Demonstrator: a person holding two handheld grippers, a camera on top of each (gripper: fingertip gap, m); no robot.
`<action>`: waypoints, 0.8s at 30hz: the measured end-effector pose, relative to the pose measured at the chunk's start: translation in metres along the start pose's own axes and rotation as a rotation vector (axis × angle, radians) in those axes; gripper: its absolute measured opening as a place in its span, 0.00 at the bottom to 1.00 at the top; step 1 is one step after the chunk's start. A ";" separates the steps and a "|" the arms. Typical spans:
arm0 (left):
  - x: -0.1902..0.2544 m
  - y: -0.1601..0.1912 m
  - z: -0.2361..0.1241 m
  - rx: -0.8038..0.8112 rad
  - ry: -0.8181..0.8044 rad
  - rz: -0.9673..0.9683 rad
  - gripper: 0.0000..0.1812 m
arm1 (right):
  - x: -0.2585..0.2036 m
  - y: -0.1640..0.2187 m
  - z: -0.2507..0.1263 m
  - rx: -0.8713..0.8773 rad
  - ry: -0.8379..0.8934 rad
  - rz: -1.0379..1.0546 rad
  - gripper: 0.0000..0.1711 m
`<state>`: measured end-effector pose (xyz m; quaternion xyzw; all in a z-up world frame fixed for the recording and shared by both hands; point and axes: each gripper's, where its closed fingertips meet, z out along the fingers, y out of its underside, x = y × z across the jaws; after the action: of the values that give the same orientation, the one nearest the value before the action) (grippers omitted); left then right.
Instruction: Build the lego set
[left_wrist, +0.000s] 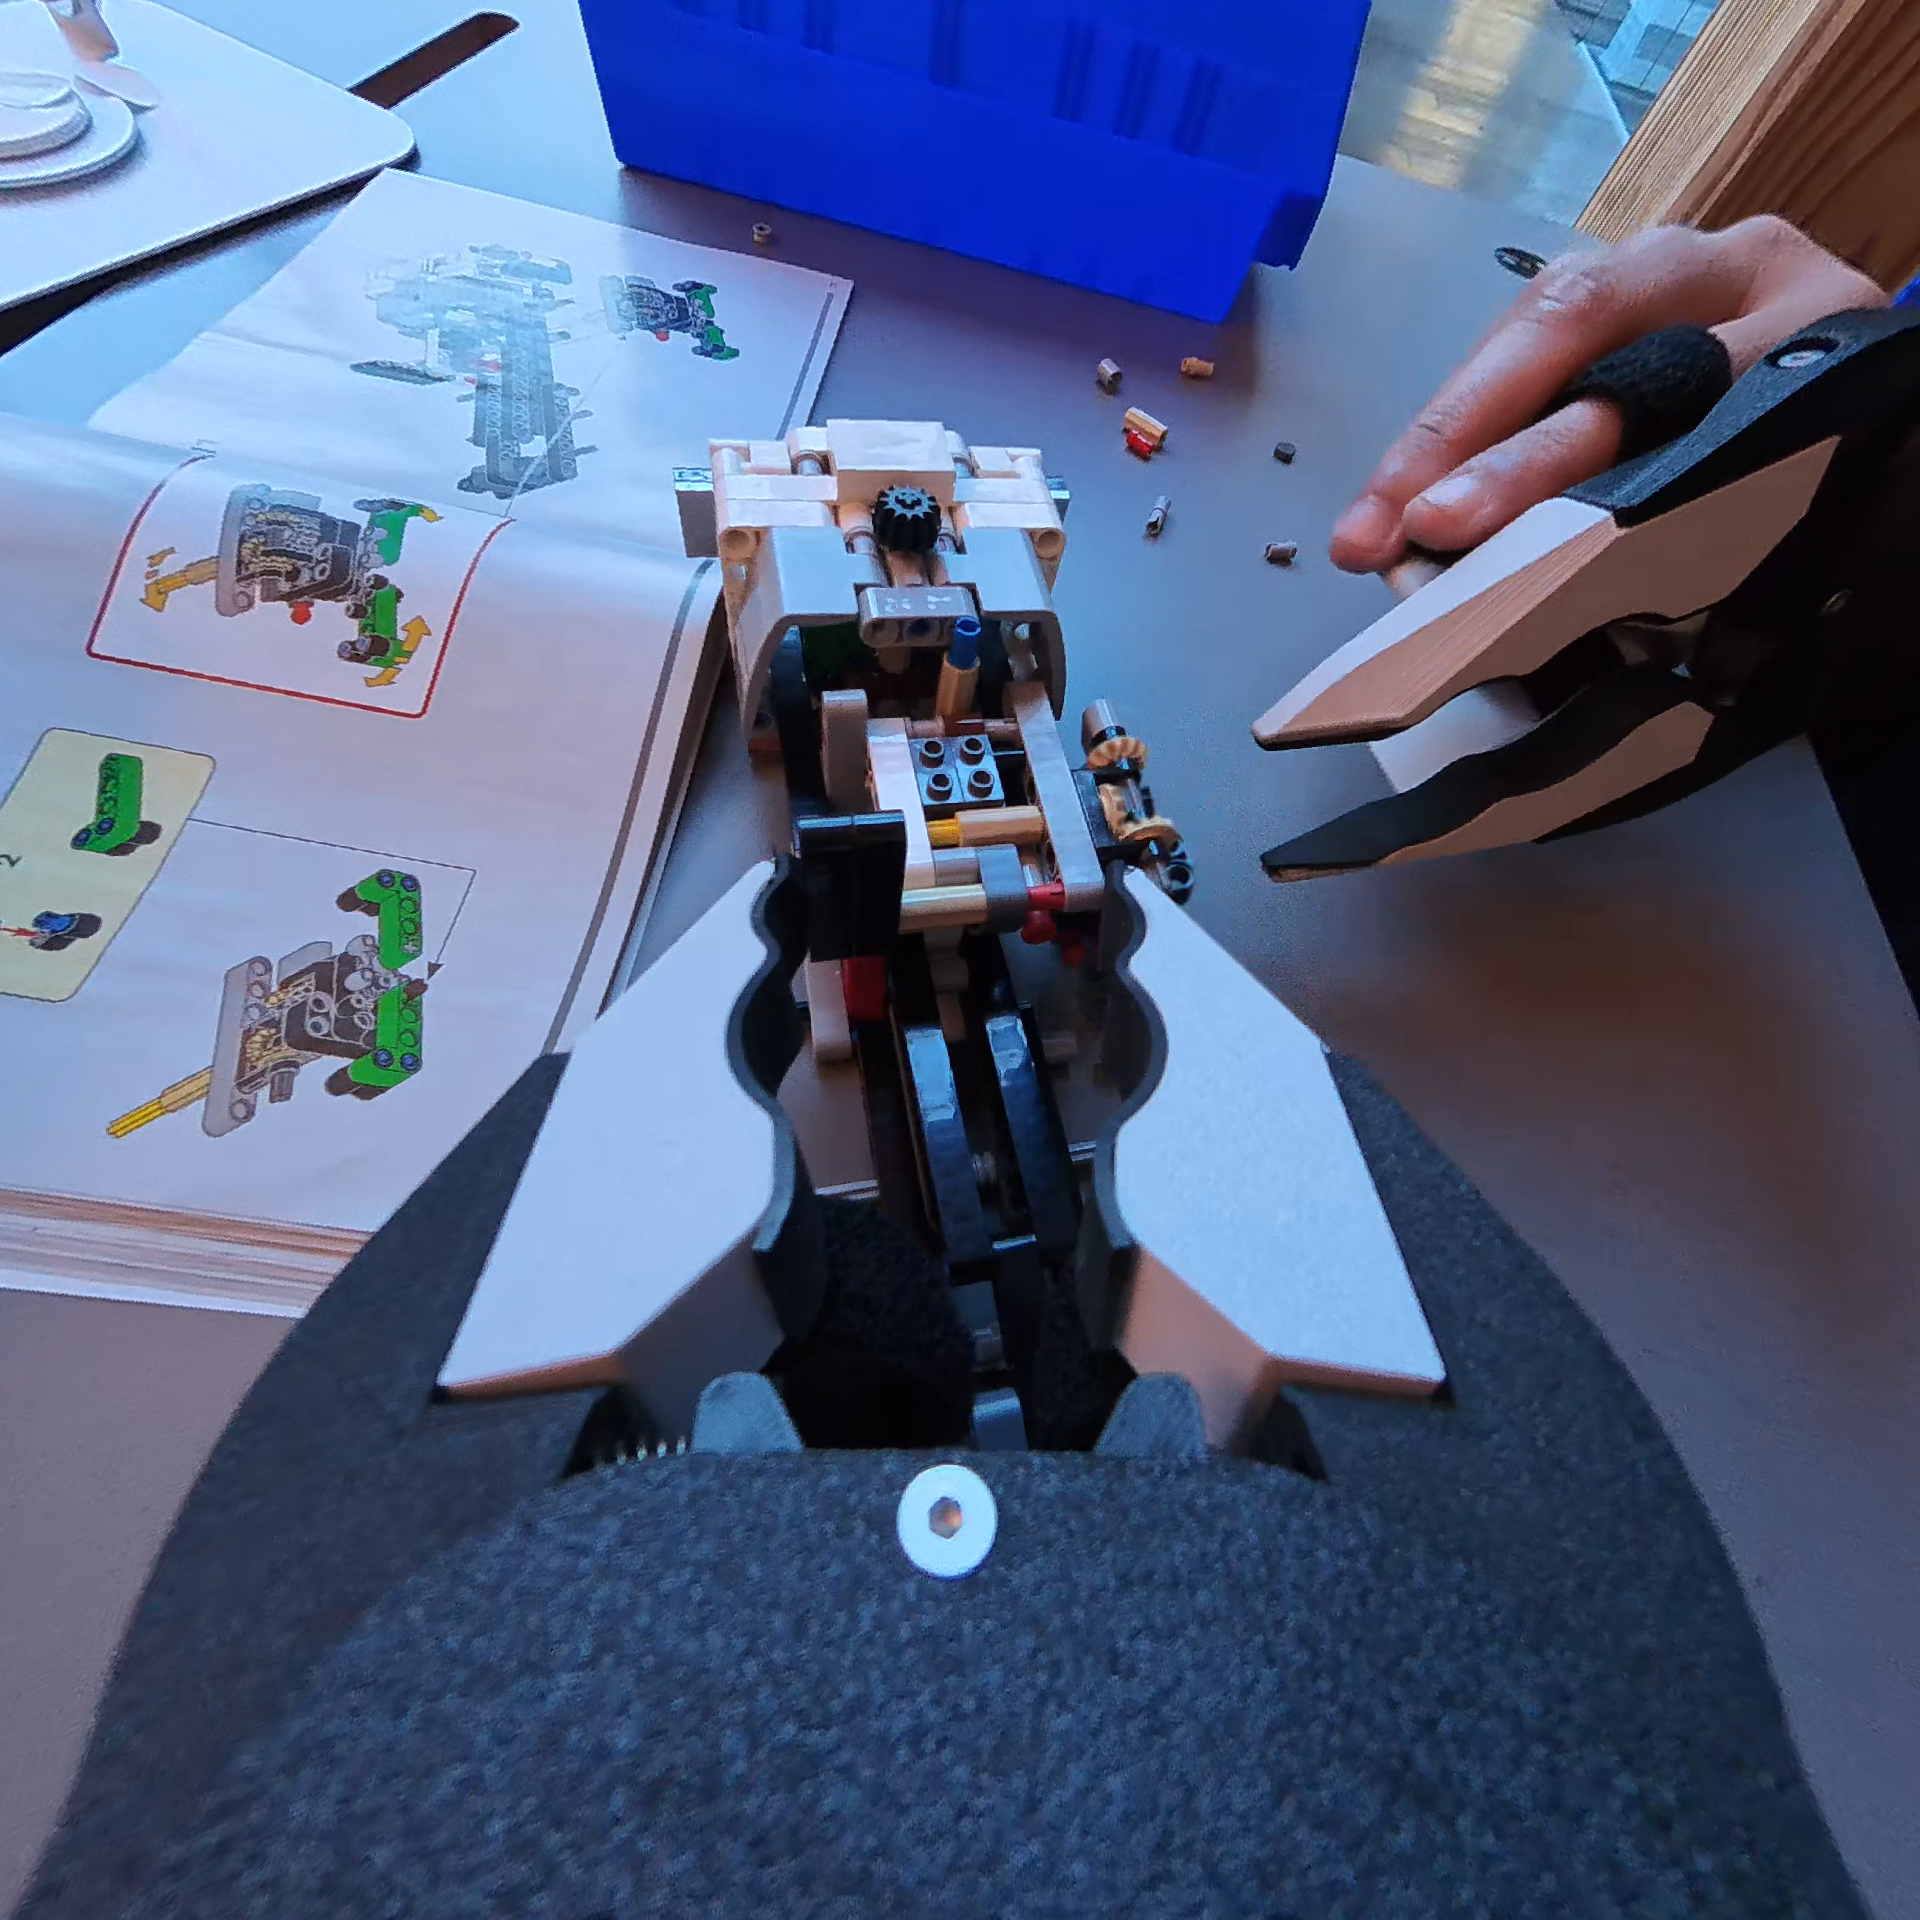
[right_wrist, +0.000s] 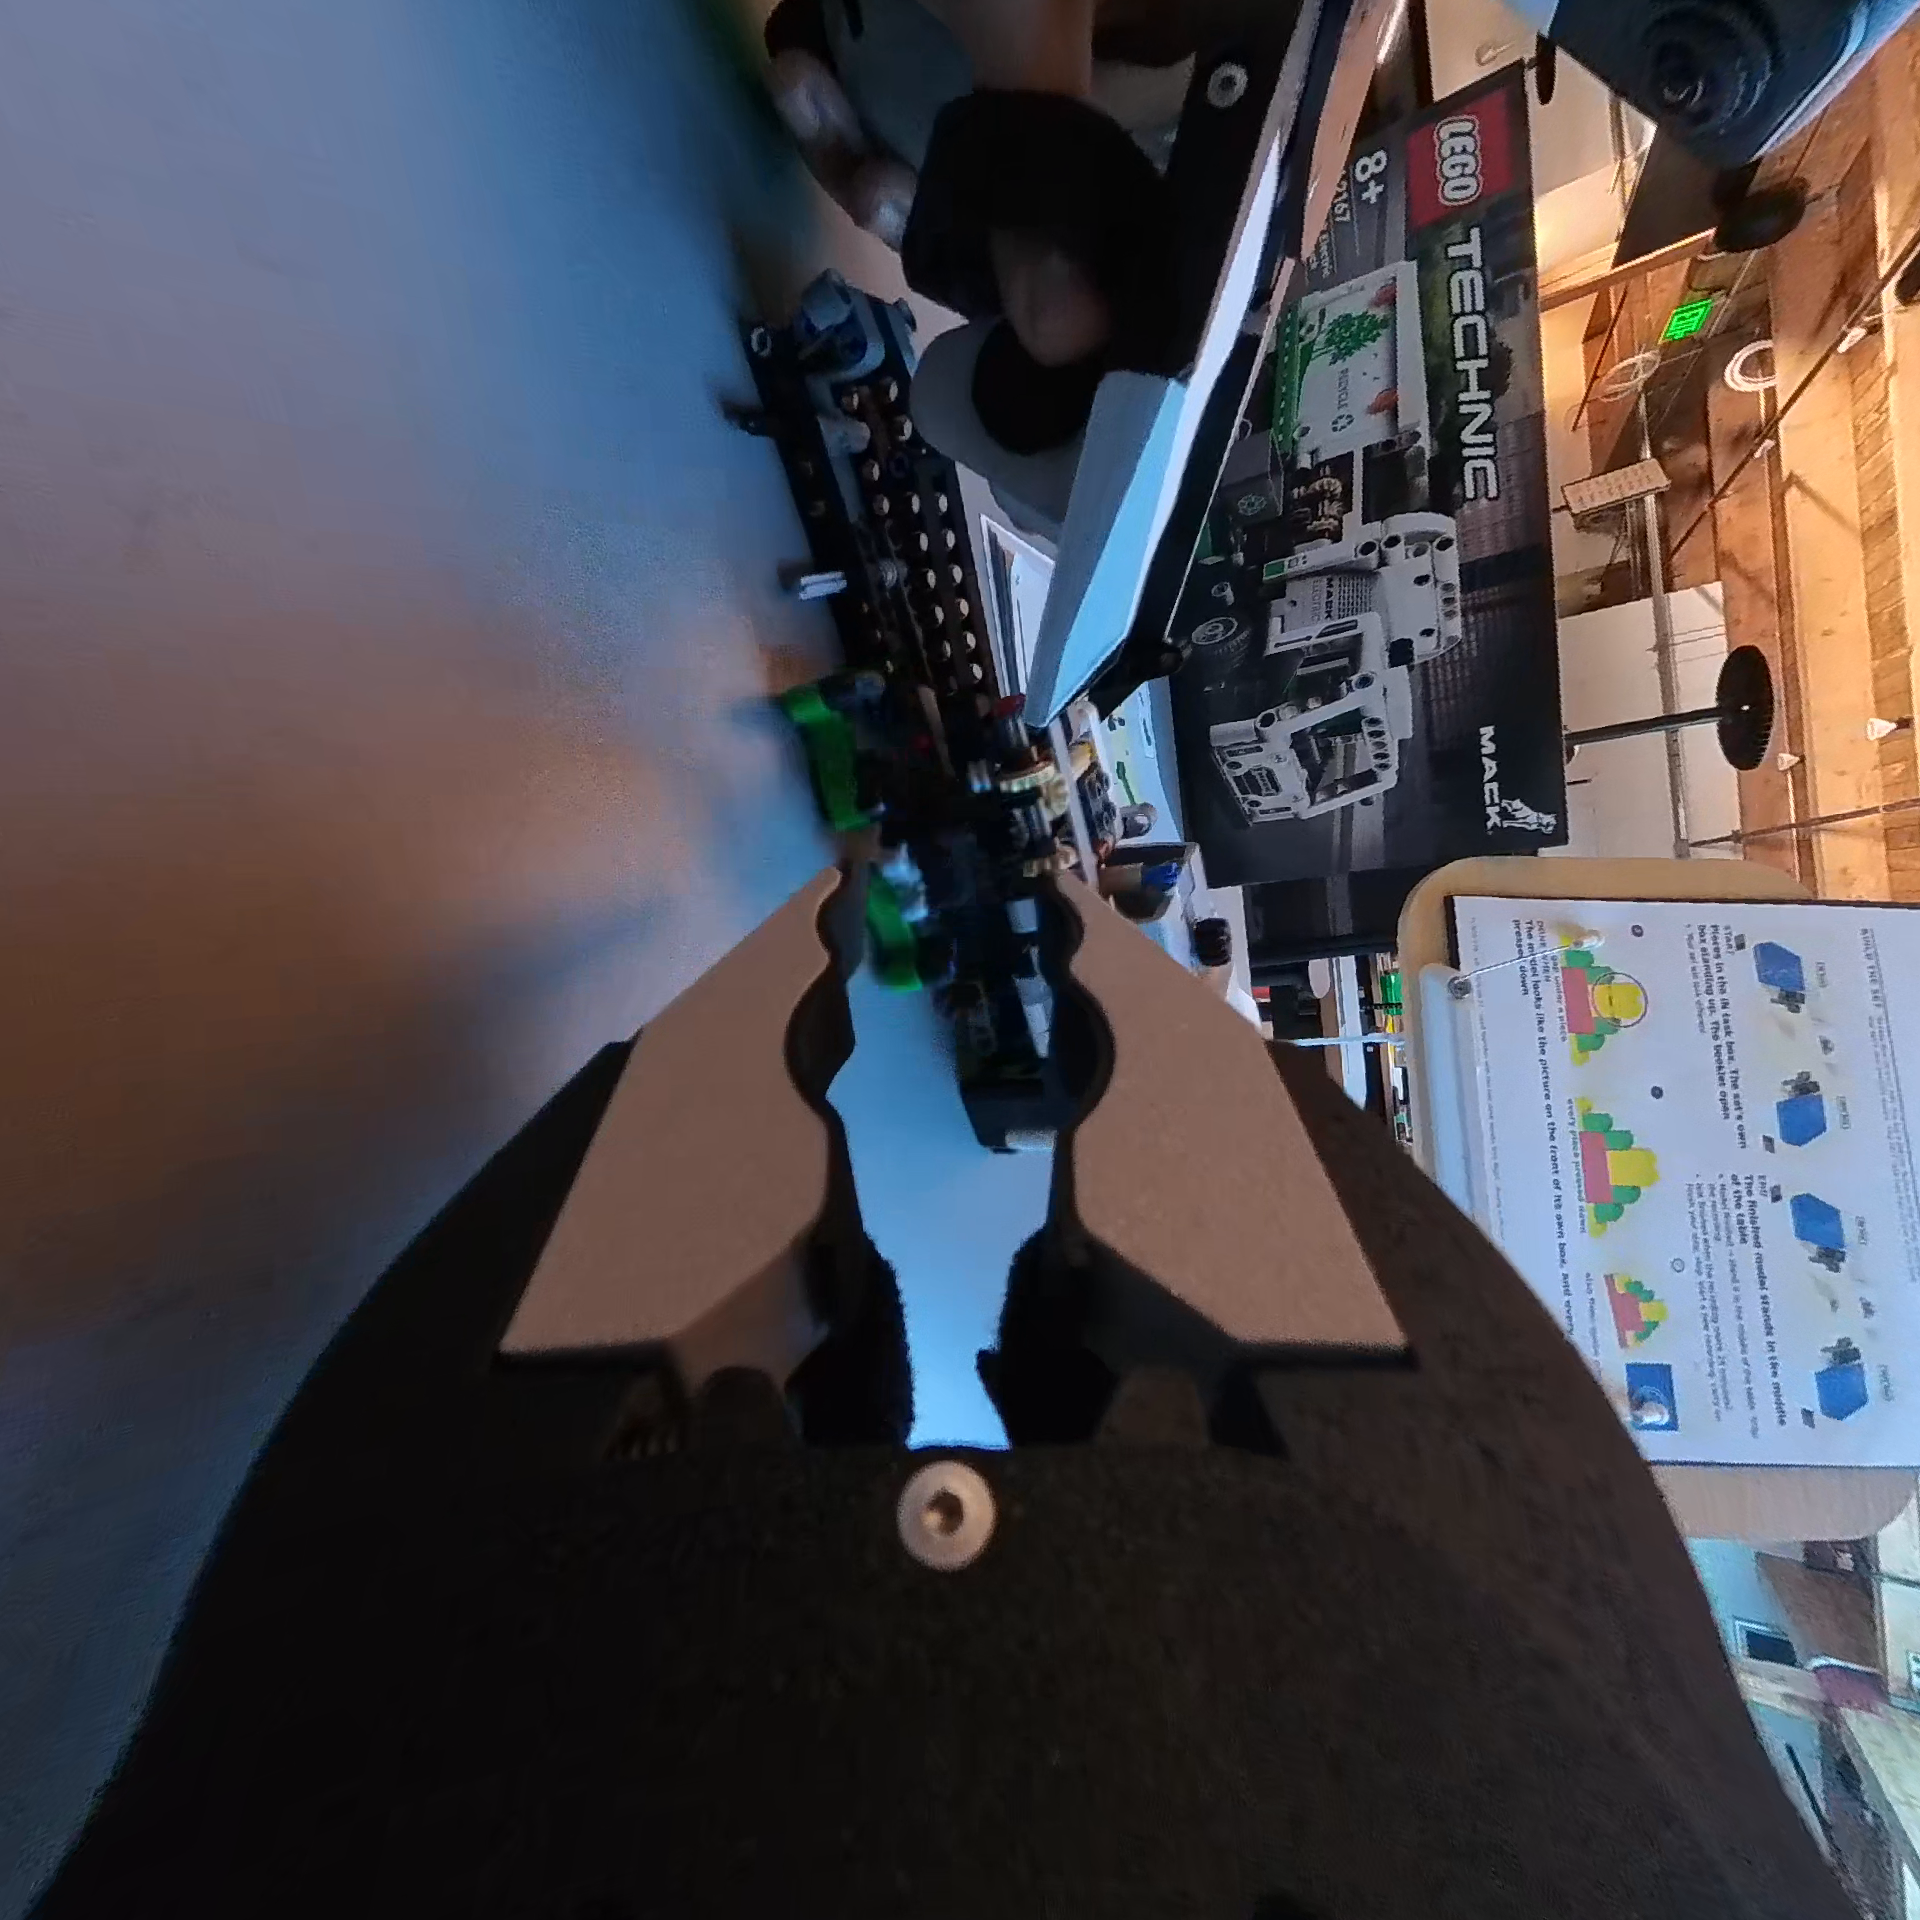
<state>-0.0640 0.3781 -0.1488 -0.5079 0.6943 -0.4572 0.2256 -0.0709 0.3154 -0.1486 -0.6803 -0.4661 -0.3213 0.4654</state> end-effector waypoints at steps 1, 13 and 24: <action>0.000 0.000 0.000 0.000 0.001 -0.002 0.30 | 0.000 0.000 0.000 -0.002 0.002 0.003 0.19; 0.001 0.000 0.001 0.008 0.005 -0.015 0.30 | 0.050 0.023 -0.020 0.119 0.043 0.432 0.18; 0.003 -0.002 0.005 0.007 0.005 0.008 0.30 | 0.092 0.092 -0.007 0.168 -0.215 0.824 0.18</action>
<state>-0.0598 0.3726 -0.1487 -0.5032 0.6951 -0.4603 0.2274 0.0483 0.3279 -0.0969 -0.7989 -0.2259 0.0029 0.5575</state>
